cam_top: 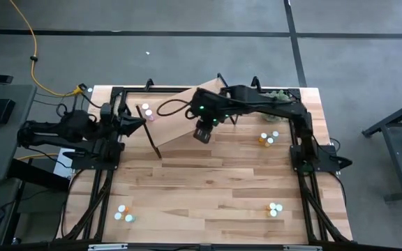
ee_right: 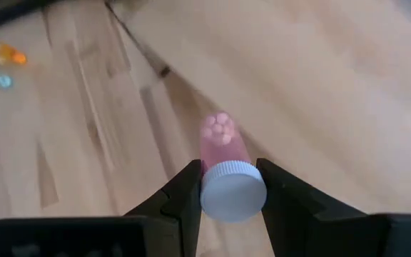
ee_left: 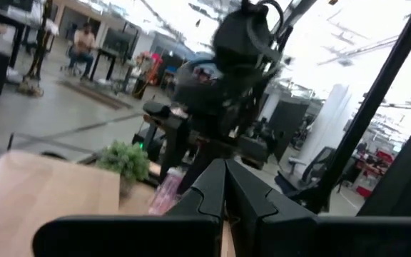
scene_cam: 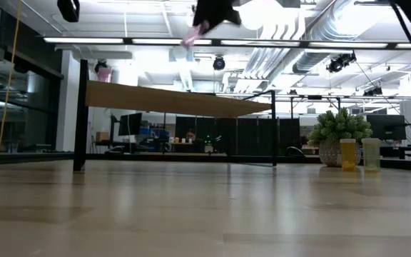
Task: Pick and place medicine bottles onto shelf by color
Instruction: Put the pink pill bottle on the shelf aligned with the other pink pill bottles
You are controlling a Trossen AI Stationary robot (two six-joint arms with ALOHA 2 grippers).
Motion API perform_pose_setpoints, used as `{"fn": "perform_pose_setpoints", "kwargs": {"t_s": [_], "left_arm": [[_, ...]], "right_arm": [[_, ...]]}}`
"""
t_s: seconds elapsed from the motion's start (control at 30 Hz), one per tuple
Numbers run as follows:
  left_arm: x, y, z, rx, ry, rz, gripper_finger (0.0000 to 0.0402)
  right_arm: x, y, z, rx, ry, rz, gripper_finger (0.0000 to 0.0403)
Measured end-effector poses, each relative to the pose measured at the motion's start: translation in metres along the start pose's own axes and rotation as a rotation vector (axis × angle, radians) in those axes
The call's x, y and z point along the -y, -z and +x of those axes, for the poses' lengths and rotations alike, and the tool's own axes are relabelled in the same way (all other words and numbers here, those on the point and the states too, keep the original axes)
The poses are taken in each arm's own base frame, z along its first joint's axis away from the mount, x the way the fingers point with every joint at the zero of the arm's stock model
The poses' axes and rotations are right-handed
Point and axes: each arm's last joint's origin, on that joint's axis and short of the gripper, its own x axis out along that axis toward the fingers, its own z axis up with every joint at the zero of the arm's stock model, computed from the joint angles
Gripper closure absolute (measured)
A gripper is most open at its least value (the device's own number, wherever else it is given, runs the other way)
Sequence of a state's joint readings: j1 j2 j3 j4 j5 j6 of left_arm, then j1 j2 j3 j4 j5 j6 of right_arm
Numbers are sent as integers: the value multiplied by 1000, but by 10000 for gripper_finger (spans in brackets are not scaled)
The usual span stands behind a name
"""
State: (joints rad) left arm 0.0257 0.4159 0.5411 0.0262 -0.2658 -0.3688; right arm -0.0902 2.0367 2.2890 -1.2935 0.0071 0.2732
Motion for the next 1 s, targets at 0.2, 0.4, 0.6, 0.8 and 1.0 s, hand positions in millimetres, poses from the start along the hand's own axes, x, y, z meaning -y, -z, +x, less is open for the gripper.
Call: {"fn": "perform_pose_setpoints", "kwargs": {"t_s": [0.2, 0.4, 0.6, 0.8, 1.0], "left_arm": [[-1, 14, 18, -88, -57, -45, 401], [1, 30, 46, -216, -141, -46, 401], [3, 41, 72, -317, -230, -20, 401], [2, 50, 92, -341, -332, 19, 401], [-8, 61, 112, -369, -414, 41, 401]], "right_arm": [[6, 3, 30, -90, -9, 30, 290], [6, -1, 29, -36, 24, 45, 290], [6, -2, 29, -30, 26, 45, 290], [10, -3, 29, -30, 31, 60, 290], [17, -4, 29, -28, 37, 65, 290]]}}
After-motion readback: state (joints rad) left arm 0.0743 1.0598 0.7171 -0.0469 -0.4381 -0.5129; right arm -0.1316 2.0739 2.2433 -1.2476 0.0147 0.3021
